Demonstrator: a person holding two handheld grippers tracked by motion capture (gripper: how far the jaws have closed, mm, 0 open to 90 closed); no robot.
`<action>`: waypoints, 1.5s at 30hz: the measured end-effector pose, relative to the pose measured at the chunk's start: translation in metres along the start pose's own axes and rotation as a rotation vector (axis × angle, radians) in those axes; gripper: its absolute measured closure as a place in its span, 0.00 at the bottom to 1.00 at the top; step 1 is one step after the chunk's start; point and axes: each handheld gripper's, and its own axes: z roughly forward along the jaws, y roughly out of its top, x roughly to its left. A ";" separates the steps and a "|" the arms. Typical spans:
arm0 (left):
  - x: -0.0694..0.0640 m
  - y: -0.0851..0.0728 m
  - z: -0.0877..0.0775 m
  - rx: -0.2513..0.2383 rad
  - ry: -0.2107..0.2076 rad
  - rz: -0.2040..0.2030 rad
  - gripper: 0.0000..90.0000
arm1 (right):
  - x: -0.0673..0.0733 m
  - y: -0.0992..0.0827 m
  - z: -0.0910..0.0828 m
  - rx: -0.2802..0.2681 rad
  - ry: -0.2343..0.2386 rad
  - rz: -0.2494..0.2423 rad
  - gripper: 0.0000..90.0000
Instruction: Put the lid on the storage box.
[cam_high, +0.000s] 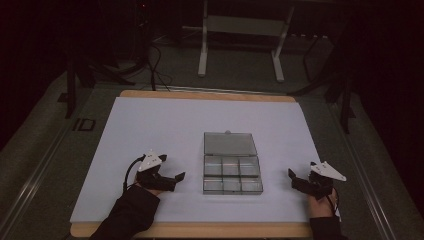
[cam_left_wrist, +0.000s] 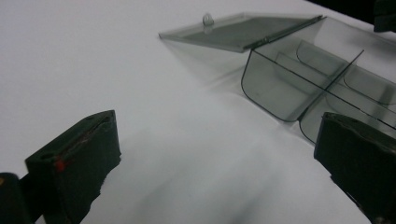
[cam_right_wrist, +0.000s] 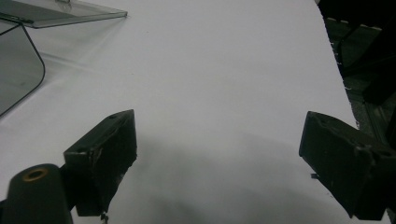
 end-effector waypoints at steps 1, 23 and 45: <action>0.000 0.001 0.002 0.023 -0.009 -0.001 0.02 | 0.000 0.000 0.000 0.000 -0.002 0.001 0.12; -0.012 0.055 0.018 0.095 -0.096 -0.089 0.02 | 0.001 0.000 0.000 -0.003 -0.011 -0.006 0.14; -0.011 0.099 0.075 0.173 -0.080 -0.114 0.02 | 0.001 0.000 0.000 -0.002 -0.001 -0.008 0.15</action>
